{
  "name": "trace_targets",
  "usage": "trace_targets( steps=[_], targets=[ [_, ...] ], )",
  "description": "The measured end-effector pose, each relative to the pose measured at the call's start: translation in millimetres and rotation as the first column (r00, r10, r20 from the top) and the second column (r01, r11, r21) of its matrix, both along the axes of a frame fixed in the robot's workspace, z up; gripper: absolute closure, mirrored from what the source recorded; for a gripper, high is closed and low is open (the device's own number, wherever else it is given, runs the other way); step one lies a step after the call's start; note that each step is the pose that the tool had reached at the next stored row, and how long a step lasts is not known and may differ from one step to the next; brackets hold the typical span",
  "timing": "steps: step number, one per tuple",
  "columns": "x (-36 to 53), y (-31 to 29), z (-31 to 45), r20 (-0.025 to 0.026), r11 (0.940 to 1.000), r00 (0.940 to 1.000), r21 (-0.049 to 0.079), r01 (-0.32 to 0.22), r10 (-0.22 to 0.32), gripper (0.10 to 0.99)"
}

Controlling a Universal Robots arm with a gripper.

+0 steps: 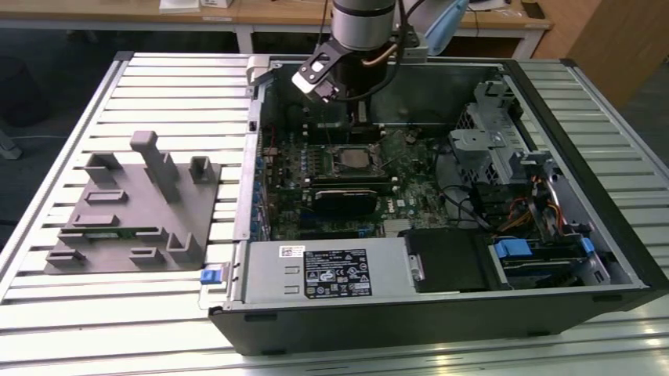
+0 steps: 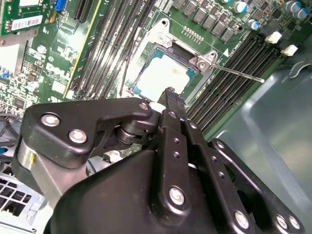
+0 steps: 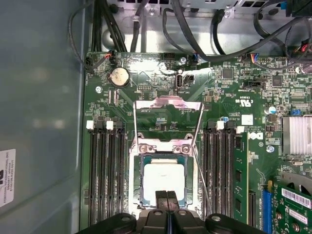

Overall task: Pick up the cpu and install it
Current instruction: 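Close the cpu cover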

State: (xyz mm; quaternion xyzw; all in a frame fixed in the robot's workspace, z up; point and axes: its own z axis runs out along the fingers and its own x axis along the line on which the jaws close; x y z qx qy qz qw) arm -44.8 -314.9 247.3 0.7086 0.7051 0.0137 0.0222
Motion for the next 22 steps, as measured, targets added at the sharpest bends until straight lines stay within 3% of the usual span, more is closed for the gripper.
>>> trace_targets(
  steps=[9, 15, 22],
  targets=[
    [3.1, -1.2, 1.3, -0.0016, 1.0000, 1.0000, 0.000, 0.000, 0.000, 0.969],
    [3.3, -1.3, 11.6, -0.0030, 1.0000, 1.0000, 0.000, 0.000, 0.000, 0.969],
    [3.9, -9.9, 11.7, -0.0042, 1.0000, 1.0000, 0.000, 0.000, 0.000, 0.969]
  ],
)
